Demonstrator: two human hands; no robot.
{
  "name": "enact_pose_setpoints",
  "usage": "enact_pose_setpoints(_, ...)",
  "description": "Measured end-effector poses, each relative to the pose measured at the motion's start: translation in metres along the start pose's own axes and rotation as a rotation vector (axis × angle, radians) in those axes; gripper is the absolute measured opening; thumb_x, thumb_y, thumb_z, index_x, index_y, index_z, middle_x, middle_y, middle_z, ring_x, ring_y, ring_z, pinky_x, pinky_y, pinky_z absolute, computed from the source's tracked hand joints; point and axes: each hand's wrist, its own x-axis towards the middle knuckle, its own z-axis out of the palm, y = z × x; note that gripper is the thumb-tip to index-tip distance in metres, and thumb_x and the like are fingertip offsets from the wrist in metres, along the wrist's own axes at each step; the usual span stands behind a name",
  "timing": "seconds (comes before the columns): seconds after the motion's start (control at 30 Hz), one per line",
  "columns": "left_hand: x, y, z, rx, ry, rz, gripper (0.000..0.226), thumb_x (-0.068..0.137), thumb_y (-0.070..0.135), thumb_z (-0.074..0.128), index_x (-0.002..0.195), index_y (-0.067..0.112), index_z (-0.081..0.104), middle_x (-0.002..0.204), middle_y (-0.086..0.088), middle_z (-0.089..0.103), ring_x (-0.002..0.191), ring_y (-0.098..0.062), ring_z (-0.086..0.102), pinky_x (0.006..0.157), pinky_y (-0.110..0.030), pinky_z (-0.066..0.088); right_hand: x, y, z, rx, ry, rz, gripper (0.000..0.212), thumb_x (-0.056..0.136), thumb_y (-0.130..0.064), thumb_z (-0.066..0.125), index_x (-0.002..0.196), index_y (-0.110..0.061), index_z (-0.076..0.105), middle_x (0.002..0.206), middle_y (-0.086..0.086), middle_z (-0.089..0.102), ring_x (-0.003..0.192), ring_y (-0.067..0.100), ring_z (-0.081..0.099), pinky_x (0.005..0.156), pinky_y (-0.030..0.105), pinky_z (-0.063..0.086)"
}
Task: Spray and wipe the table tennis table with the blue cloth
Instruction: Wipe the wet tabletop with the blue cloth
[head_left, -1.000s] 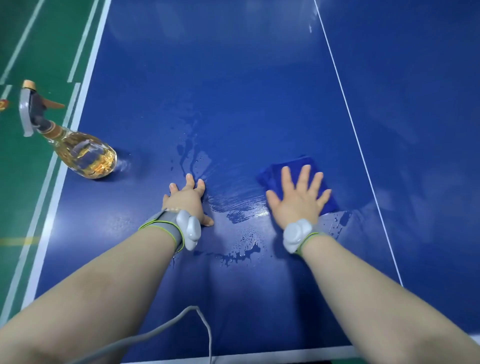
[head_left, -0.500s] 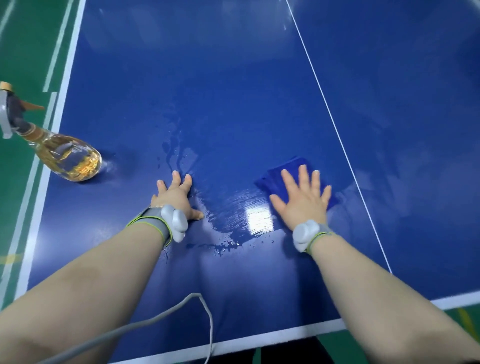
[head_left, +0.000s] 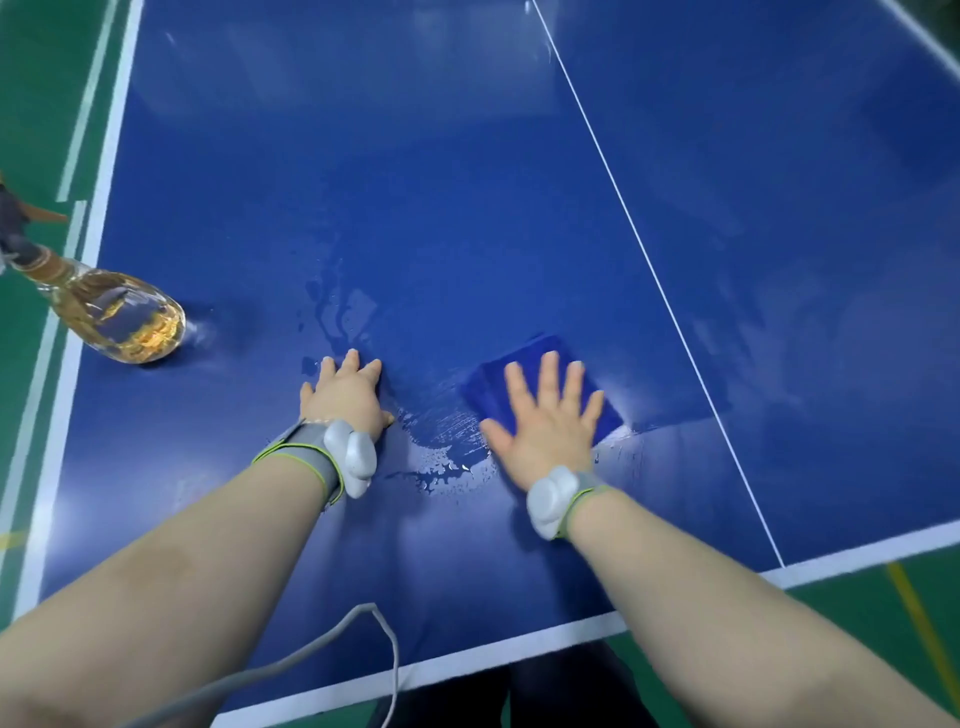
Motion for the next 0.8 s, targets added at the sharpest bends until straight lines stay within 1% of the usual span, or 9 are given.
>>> enact_pose_setpoints(0.1,-0.012,0.005,0.004,0.012,-0.018,0.008,0.059,0.091,0.032,0.058,0.143,0.024,0.032,0.155,0.000,0.018,0.142,-0.027,0.013,0.113,-0.050,0.022,-0.026,-0.035,0.013,-0.054,-0.092,-0.264,0.081,0.091,-0.067,0.039,0.155,-0.036,0.001,0.162,0.008,-0.021,0.145,0.039,-0.025,0.111,0.063,-0.015)
enact_pose_setpoints(0.17,-0.022,0.009,0.006,0.017,-0.002,0.002,0.050,0.093,0.026,0.051,0.141,0.023,0.035,0.153,-0.001,0.020,0.140,-0.027,0.016,0.112,-0.050,0.022,-0.031,-0.038,0.016,-0.066,-0.116,-0.340,0.080,0.090,-0.068,0.040,0.155,-0.039,0.003,0.162,0.005,-0.021,0.145,0.036,-0.026,0.112,0.062,-0.017)
enact_pose_setpoints(0.23,-0.033,0.012,0.010,0.019,0.013,-0.006,0.049,0.093,0.025,0.050,0.140,0.022,0.035,0.151,-0.001,0.023,0.139,-0.026,0.019,0.111,-0.050,0.024,-0.028,-0.029,0.015,-0.042,-0.119,-0.349,0.079,0.089,-0.069,0.041,0.154,-0.042,0.005,0.163,0.001,-0.019,0.146,0.032,-0.025,0.113,0.059,-0.016)
enact_pose_setpoints(0.27,-0.036,0.013,0.012,0.022,0.015,-0.004,0.052,0.093,0.028,0.052,0.141,0.022,0.035,0.150,-0.001,0.024,0.138,-0.026,0.020,0.111,-0.050,0.025,-0.026,-0.020,0.014,-0.027,-0.106,-0.333,0.078,0.089,-0.069,0.042,0.154,-0.043,0.007,0.163,-0.001,-0.018,0.147,0.031,-0.024,0.113,0.058,-0.016)
enact_pose_setpoints(0.33,-0.049,0.018,0.018,0.022,-0.001,-0.006,0.056,0.091,0.034,0.055,0.141,0.022,0.034,0.150,-0.001,0.024,0.137,-0.025,0.022,0.109,-0.050,0.027,-0.024,0.007,0.010,0.001,-0.065,-0.240,0.076,0.088,-0.069,0.042,0.153,-0.045,0.009,0.164,-0.003,-0.015,0.148,0.029,-0.020,0.115,0.057,-0.013)
enact_pose_setpoints(0.47,-0.062,0.026,0.022,0.006,-0.015,0.004,0.060,0.087,0.042,0.058,0.139,0.024,0.035,0.152,0.000,0.023,0.137,-0.026,0.023,0.107,-0.050,0.029,-0.013,0.077,-0.003,0.053,0.017,0.048,0.077,0.087,-0.071,0.041,0.153,-0.045,0.010,0.164,-0.003,-0.010,0.150,0.028,-0.014,0.116,0.057,-0.006)
enact_pose_setpoints(0.6,-0.085,0.039,0.034,0.008,-0.076,0.009,0.077,0.078,0.045,0.069,0.142,0.025,0.030,0.155,0.001,0.016,0.139,-0.026,0.019,0.109,-0.054,0.026,-0.017,0.152,-0.014,0.095,0.035,0.258,0.078,0.089,-0.071,0.039,0.155,-0.040,0.010,0.164,-0.002,-0.010,0.150,0.029,-0.014,0.117,0.059,-0.004)
enact_pose_setpoints(0.7,-0.098,0.044,0.042,0.044,-0.129,-0.008,0.093,0.071,0.046,0.074,0.146,0.028,0.022,0.157,0.002,0.009,0.141,-0.026,0.015,0.110,-0.055,0.024,-0.020,0.164,-0.014,0.115,0.030,0.319,0.078,0.090,-0.070,0.037,0.156,-0.037,0.008,0.164,0.001,-0.011,0.149,0.030,-0.015,0.117,0.059,-0.004)
enact_pose_setpoints(0.8,-0.109,0.049,0.050,0.065,-0.165,-0.039,0.104,0.069,0.047,0.077,0.150,0.030,0.013,0.159,0.003,0.001,0.145,-0.027,0.007,0.112,-0.055,0.020,-0.025,0.144,-0.010,0.105,0.017,0.337,0.081,0.091,-0.070,0.034,0.156,-0.035,0.003,0.164,0.006,-0.013,0.148,0.035,-0.016,0.116,0.063,-0.002)
